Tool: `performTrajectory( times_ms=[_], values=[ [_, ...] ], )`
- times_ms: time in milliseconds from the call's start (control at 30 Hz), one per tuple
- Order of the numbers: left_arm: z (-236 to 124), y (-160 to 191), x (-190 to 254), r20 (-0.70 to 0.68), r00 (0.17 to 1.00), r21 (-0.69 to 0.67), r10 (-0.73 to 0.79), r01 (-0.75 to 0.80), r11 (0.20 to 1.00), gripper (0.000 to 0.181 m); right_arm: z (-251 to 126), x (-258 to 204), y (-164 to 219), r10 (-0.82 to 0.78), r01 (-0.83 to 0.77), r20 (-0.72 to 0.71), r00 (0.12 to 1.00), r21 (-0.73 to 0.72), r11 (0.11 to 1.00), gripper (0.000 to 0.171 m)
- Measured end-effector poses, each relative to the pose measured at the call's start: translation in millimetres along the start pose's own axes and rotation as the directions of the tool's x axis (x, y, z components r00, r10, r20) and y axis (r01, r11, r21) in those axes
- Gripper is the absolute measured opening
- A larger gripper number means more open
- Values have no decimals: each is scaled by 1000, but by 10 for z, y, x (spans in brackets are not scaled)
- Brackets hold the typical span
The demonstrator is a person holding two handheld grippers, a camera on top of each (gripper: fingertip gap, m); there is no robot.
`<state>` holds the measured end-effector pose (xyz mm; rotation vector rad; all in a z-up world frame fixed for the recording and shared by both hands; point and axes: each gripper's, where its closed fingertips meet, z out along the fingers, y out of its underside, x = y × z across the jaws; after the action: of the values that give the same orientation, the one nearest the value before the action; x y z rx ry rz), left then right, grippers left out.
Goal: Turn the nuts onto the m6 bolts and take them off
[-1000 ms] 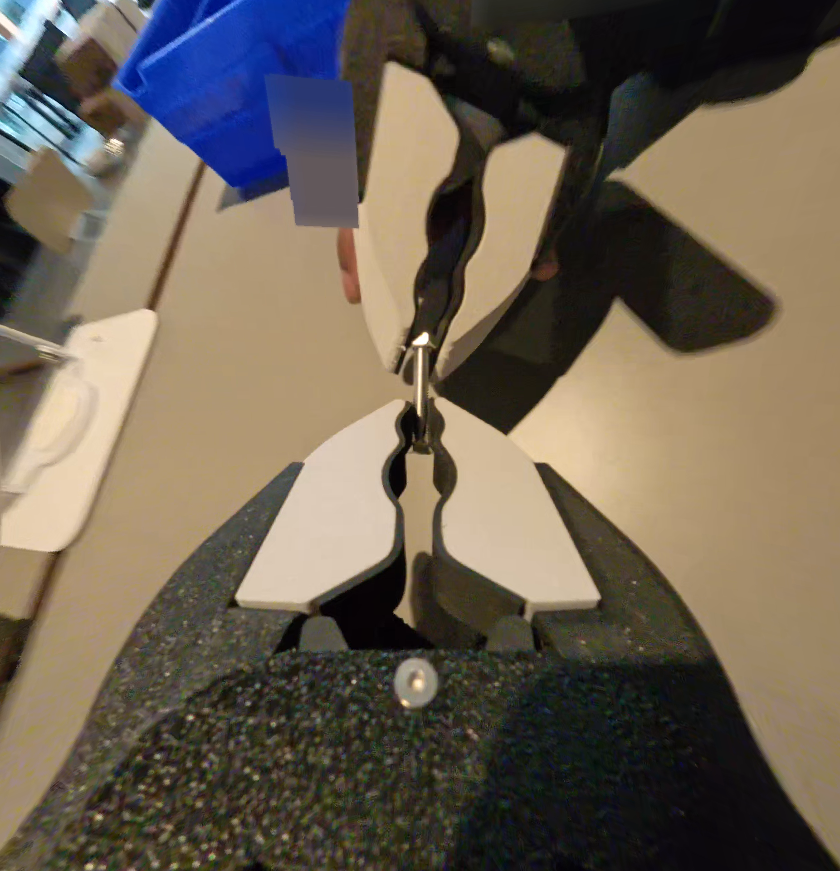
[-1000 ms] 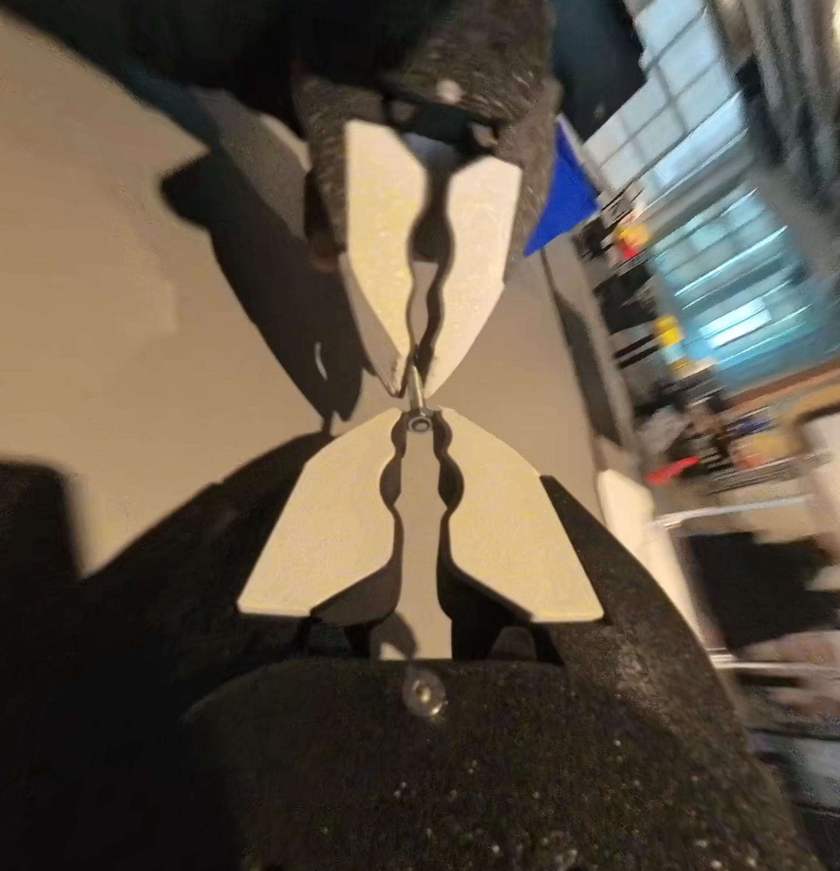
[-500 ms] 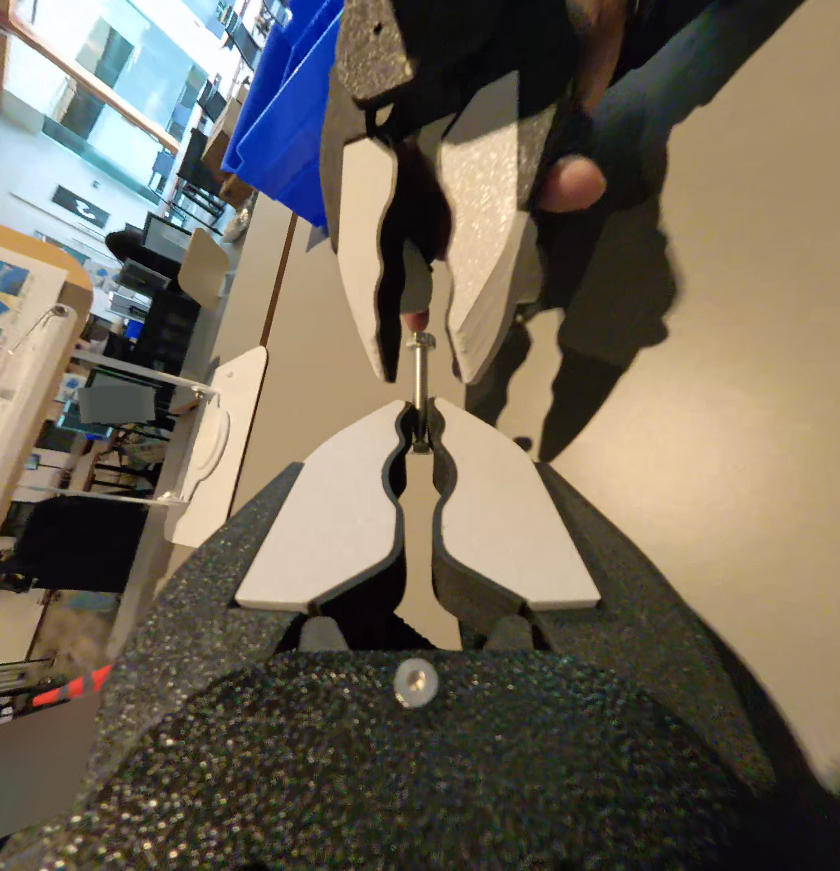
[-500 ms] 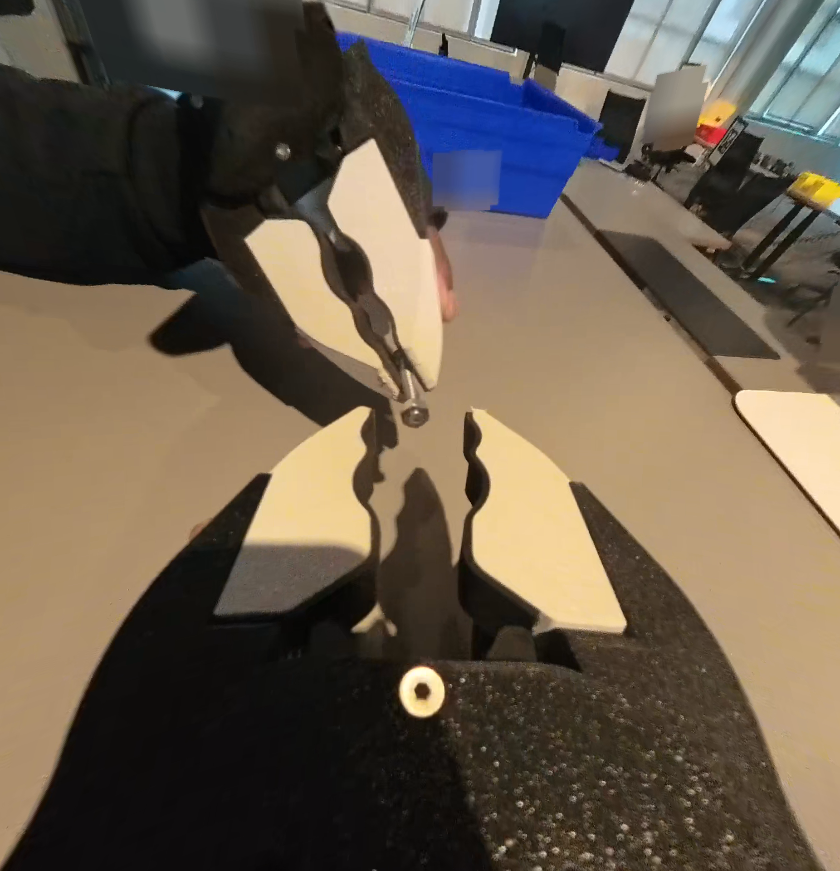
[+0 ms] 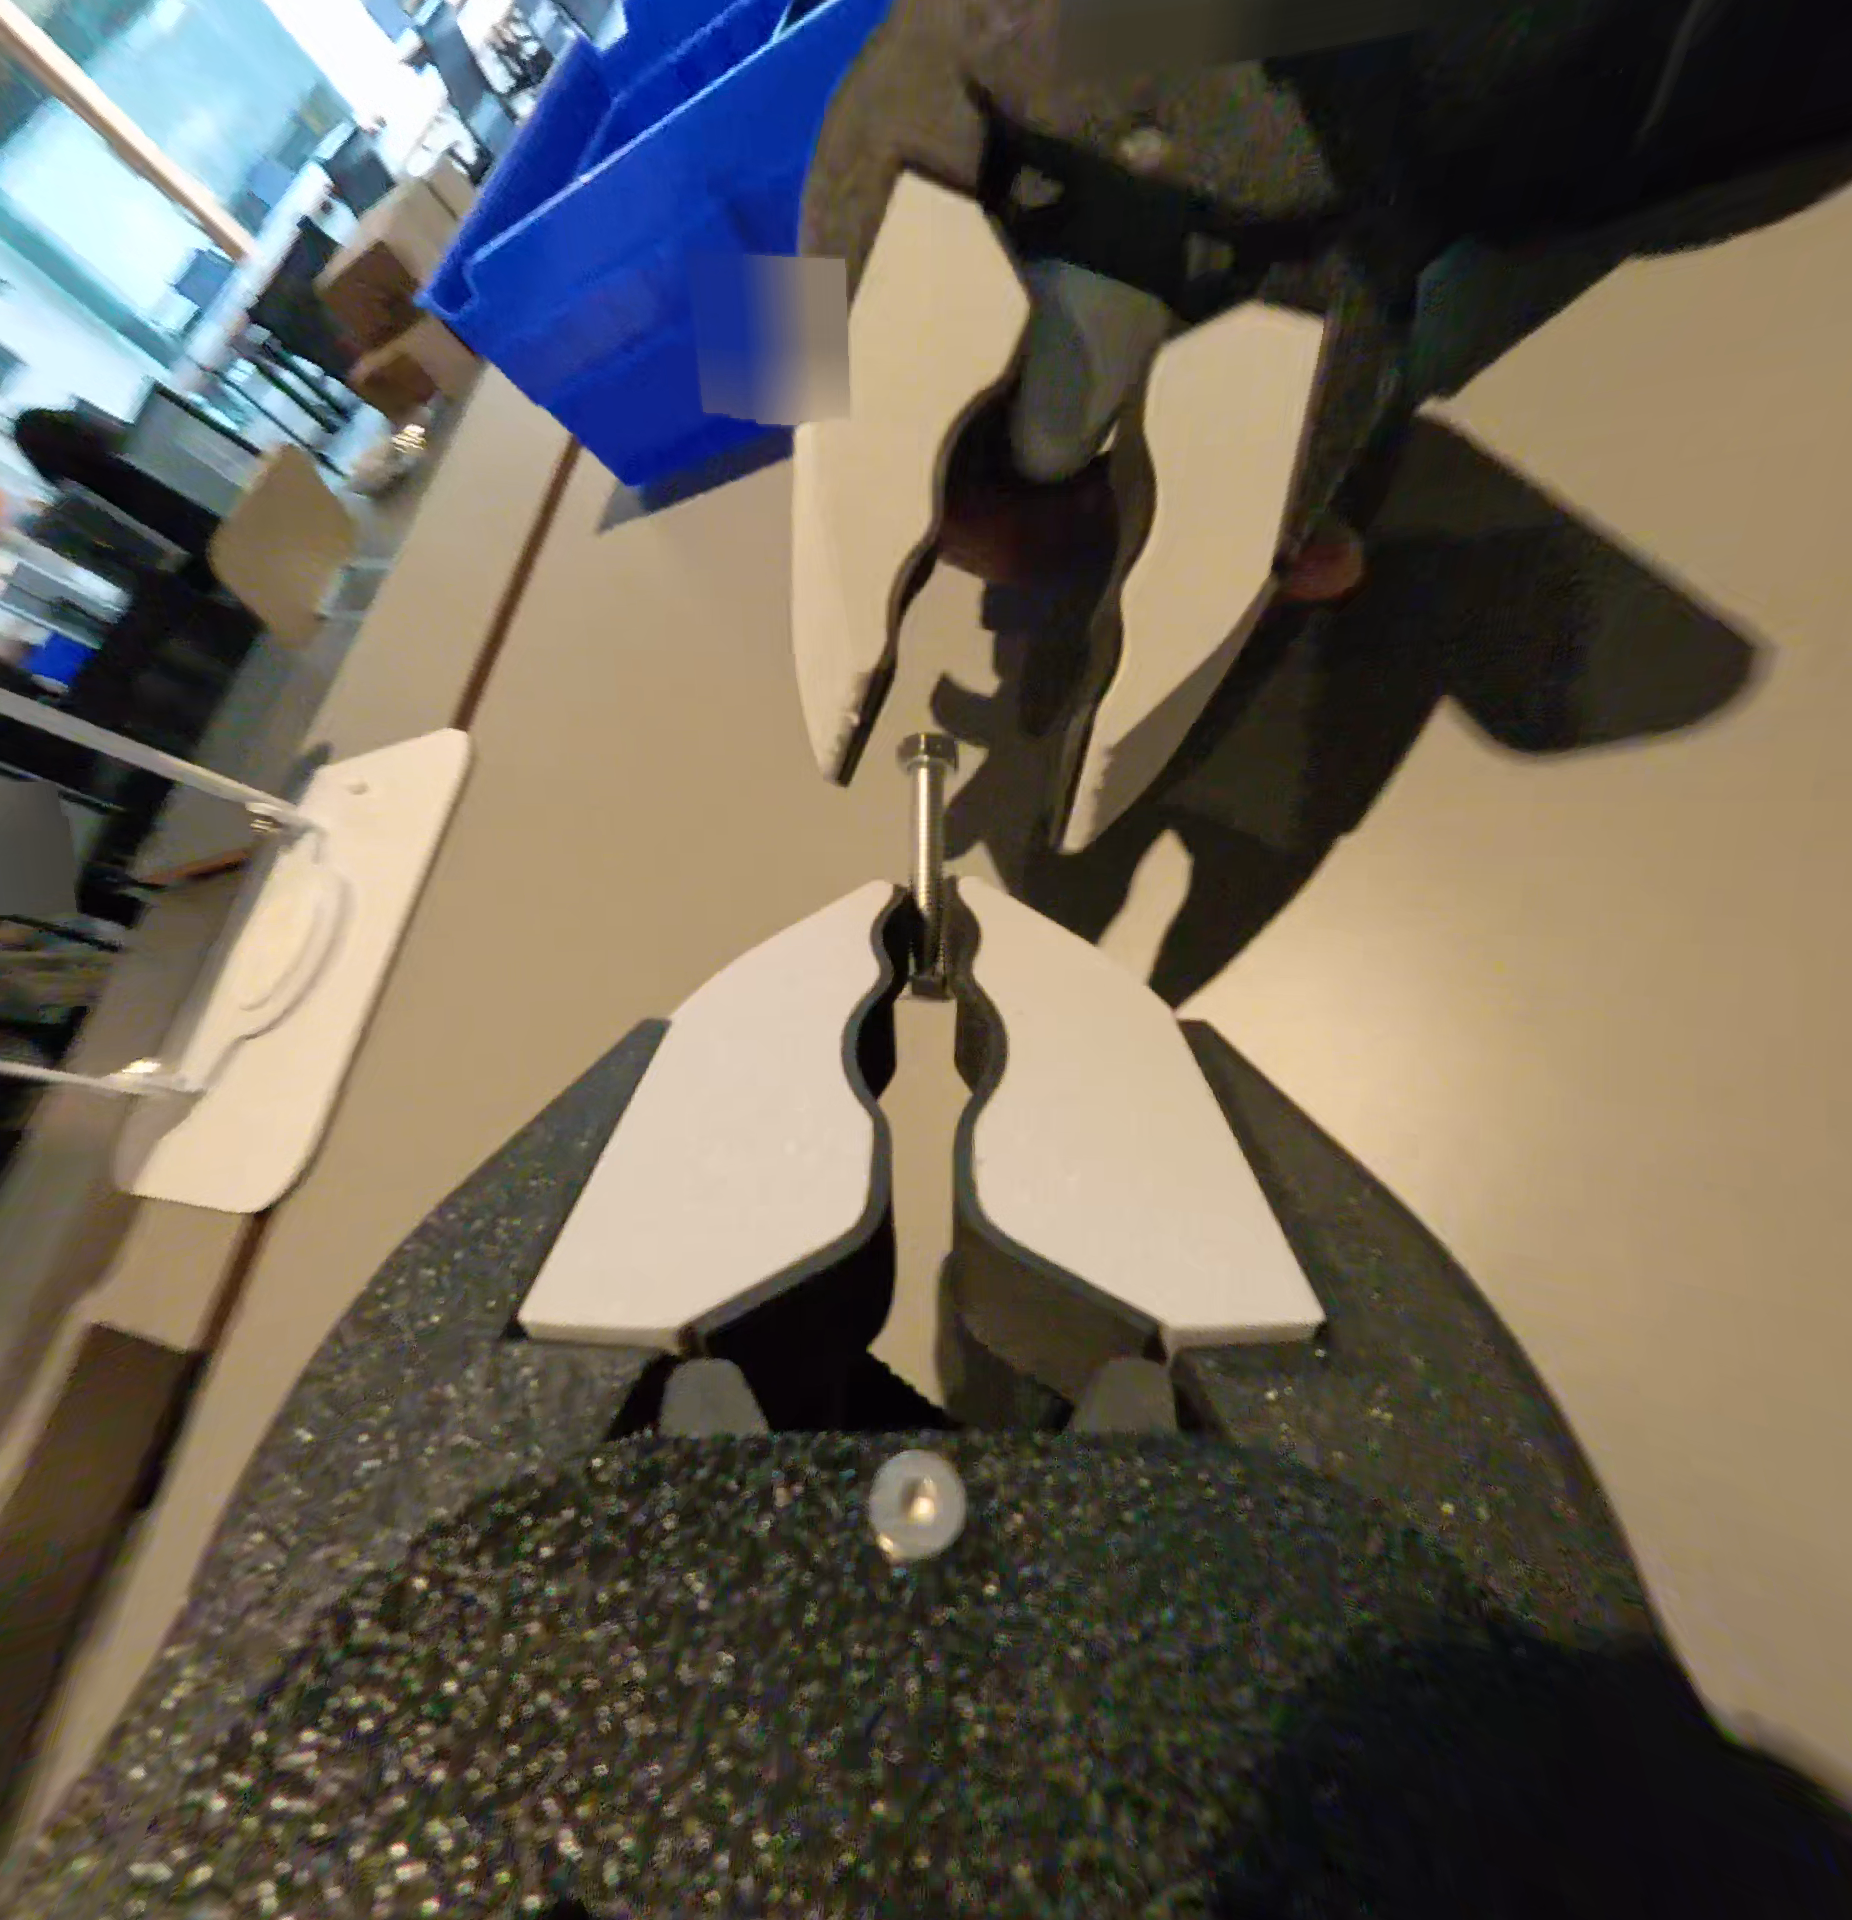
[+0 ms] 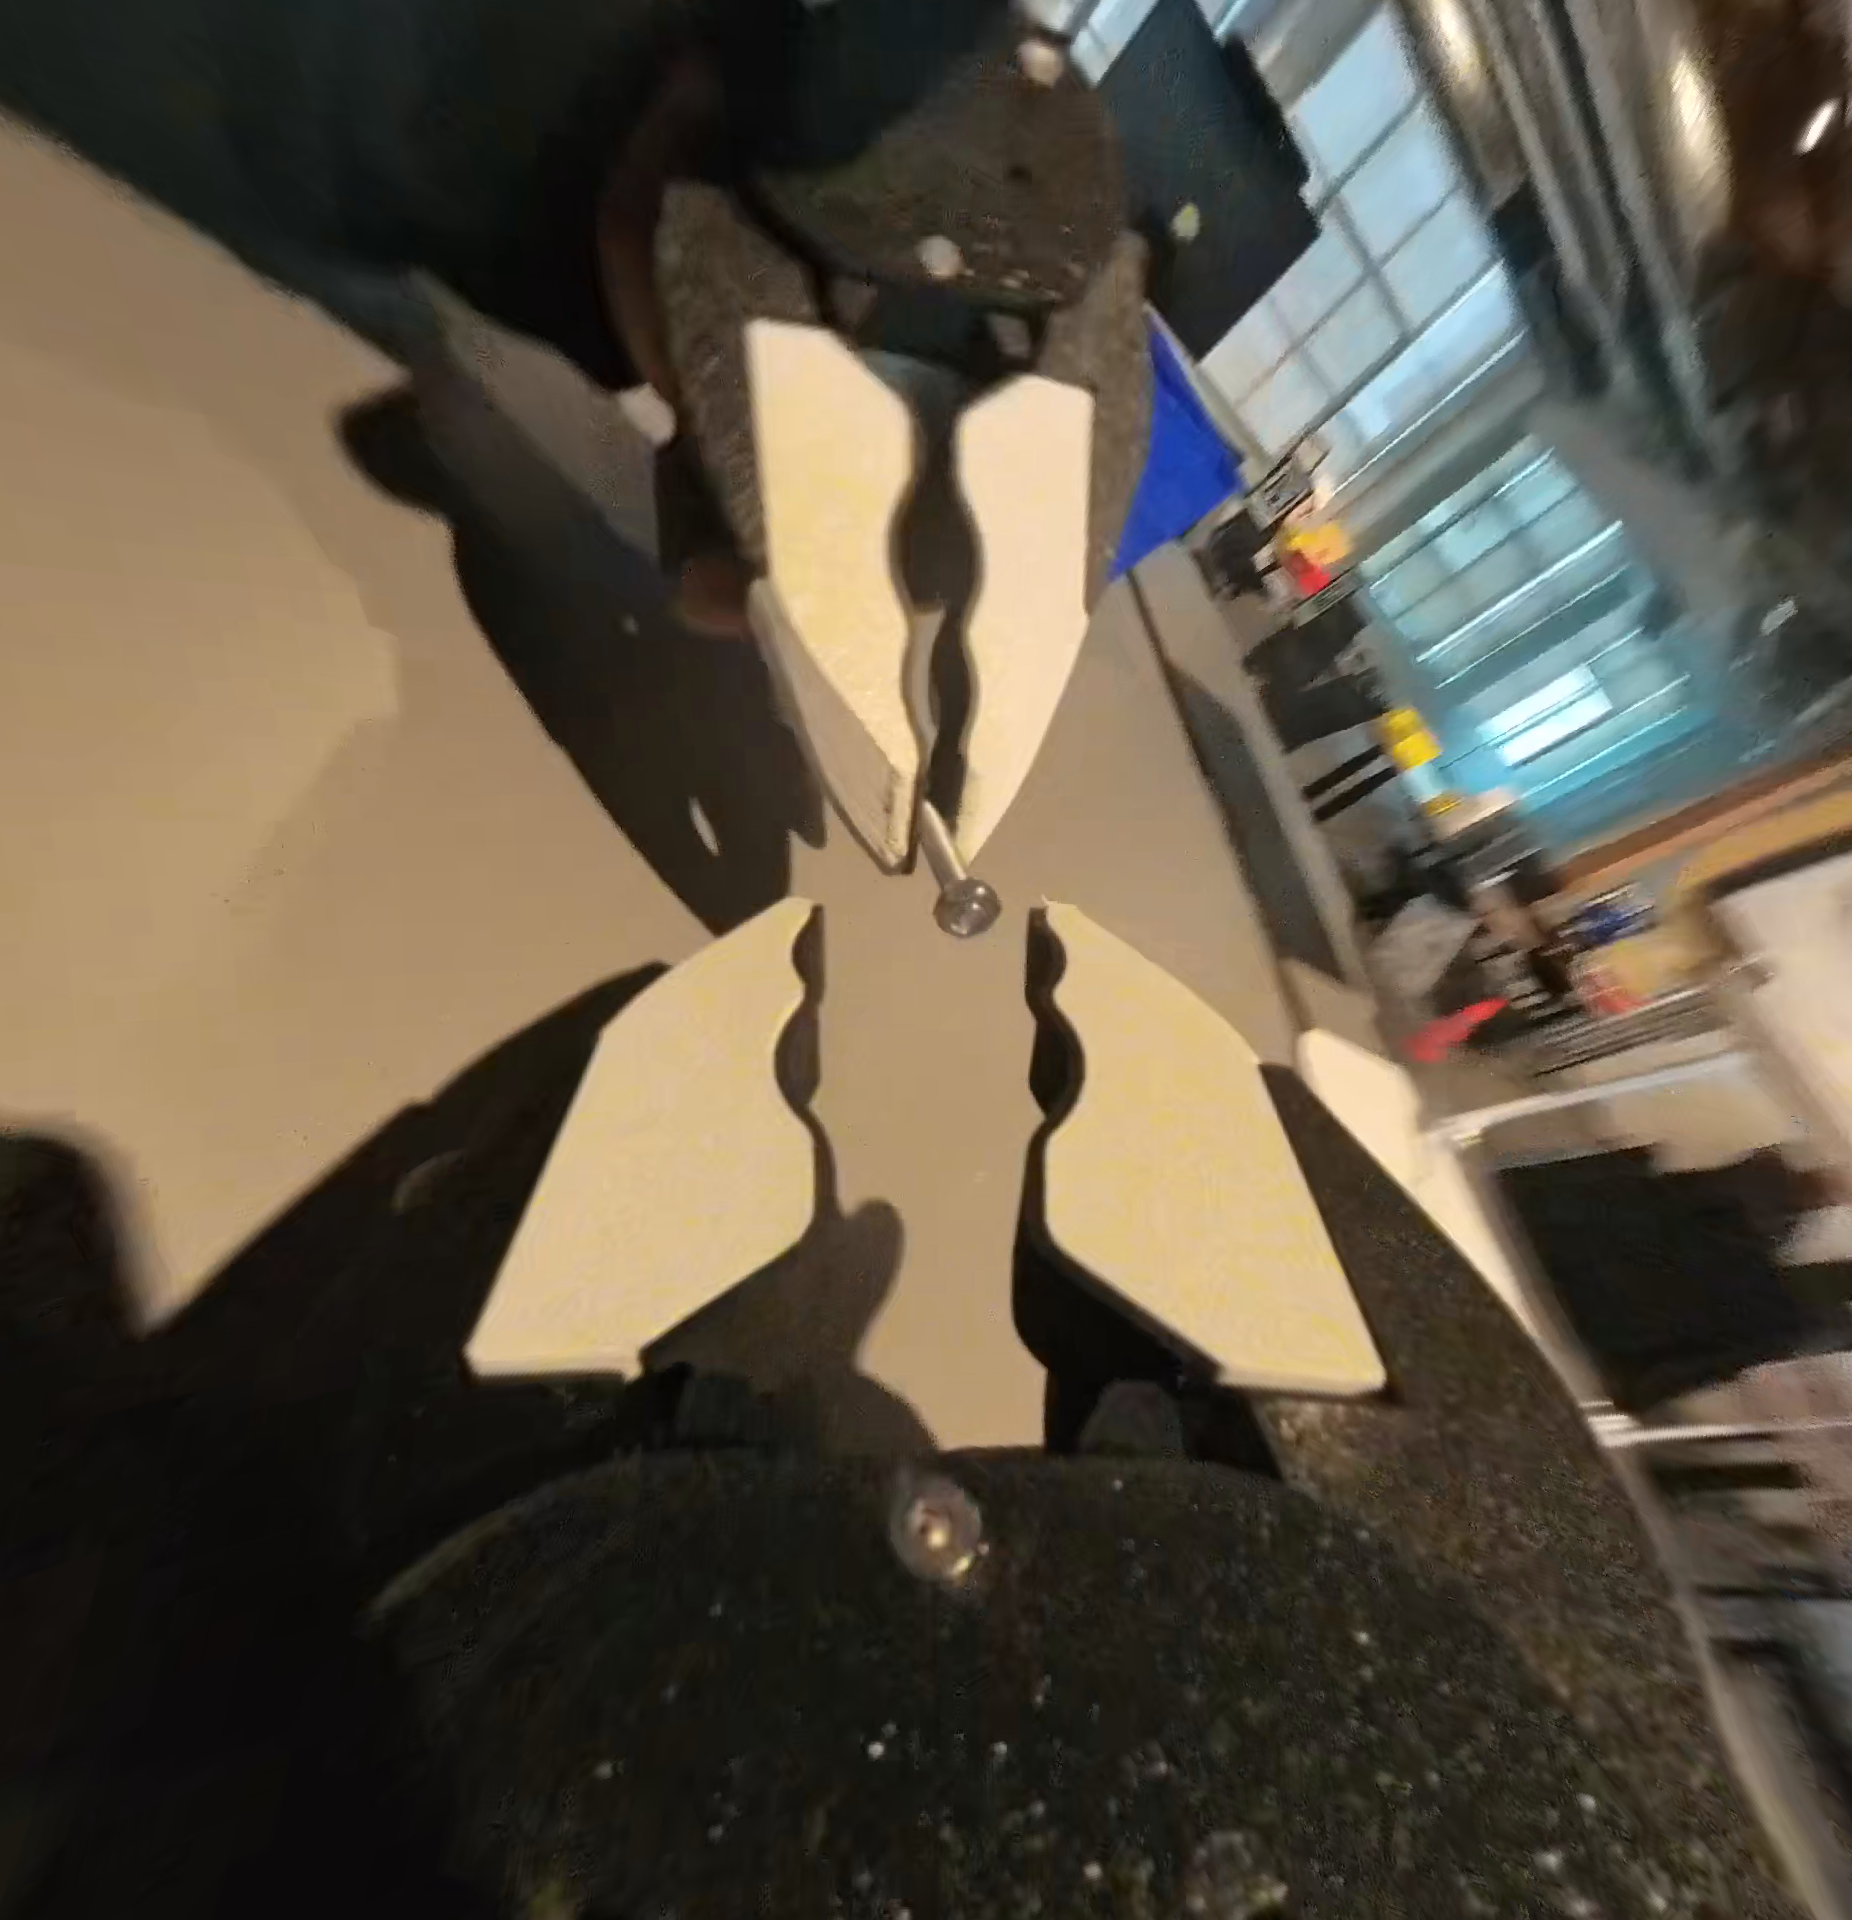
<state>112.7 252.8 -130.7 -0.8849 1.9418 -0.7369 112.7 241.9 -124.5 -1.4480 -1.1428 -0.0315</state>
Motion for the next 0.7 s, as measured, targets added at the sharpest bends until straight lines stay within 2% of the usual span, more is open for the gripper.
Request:
performTrajectory(
  times_ms=[100,233,300,367,433,500,533,600,700],
  values=[
    [2,14,-42,71,989,-47,126,-123,991,5,1,22,-17,214,-216,63,975,26,976,40],
    [22,1,-2,85,969,-68,231,-226,972,6,44,-4,3,318,-319,99,943,-3,948,33],
    [25,-12,13,76,971,-62,227,-222,973,6,60,-25,42,272,-270,88,958,-33,962,14],
    [24,-5,47,39,983,-52,181,-178,983,6,57,-42,43,146,-145,59,987,-29,989,12],
    [25,-9,120,-42,997,-33,66,-67,997,5,42,-57,37,-80,80,8,997,-26,996,12],
    [19,-10,219,-152,985,-33,-84,80,996,5,28,-75,34,-368,366,-54,928,-47,929,12],
    [12,-7,240,-185,972,-34,-141,137,990,5,29,-76,33,-464,459,-78,883,-67,886,12],
    [-1,-8,200,-185,966,-14,-182,183,983,5,23,-47,-9,-491,485,-116,863,-75,871,13],
    [-46,-39,78,-104,989,29,-109,113,993,5,-22,25,-118,-255,259,-115,960,23,966,31]
  ],
)
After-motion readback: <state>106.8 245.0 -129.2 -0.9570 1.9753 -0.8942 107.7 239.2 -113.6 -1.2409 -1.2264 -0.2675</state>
